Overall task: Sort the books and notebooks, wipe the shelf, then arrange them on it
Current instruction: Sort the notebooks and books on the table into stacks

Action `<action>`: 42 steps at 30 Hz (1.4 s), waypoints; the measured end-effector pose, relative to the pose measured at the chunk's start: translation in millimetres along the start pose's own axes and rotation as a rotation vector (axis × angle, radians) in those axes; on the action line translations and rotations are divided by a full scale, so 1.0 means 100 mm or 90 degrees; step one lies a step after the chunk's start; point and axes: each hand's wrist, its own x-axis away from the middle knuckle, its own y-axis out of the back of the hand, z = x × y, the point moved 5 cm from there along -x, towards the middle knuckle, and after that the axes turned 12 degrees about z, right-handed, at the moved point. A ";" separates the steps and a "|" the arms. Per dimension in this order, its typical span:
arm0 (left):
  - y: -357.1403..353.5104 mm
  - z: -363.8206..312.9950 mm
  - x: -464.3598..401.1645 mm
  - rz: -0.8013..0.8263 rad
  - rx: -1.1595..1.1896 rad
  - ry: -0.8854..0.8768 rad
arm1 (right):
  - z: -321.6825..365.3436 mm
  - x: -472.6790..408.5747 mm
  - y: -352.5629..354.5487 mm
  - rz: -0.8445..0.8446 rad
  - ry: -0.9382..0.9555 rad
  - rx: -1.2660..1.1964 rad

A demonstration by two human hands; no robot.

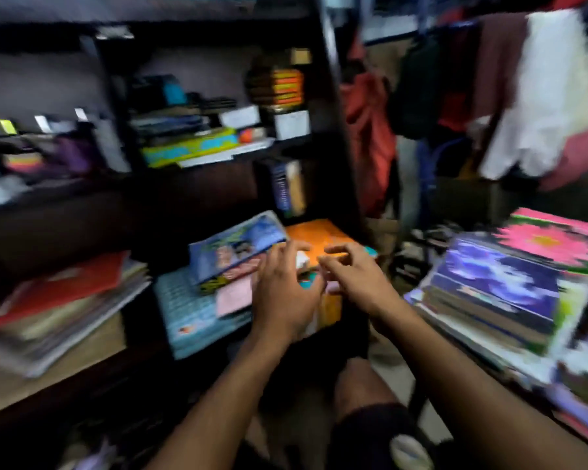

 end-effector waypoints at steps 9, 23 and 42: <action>0.44 2.10 -0.01 0.136 0.022 0.349 | 0.02 -1.33 -0.81 -0.001 -0.094 0.378; 0.99 1.11 -0.04 -0.168 -0.117 0.102 | 0.93 -0.88 -0.18 -0.100 0.191 0.054; -1.40 -2.13 0.00 0.446 0.698 0.236 | -0.04 1.59 2.66 -0.257 -0.046 -0.329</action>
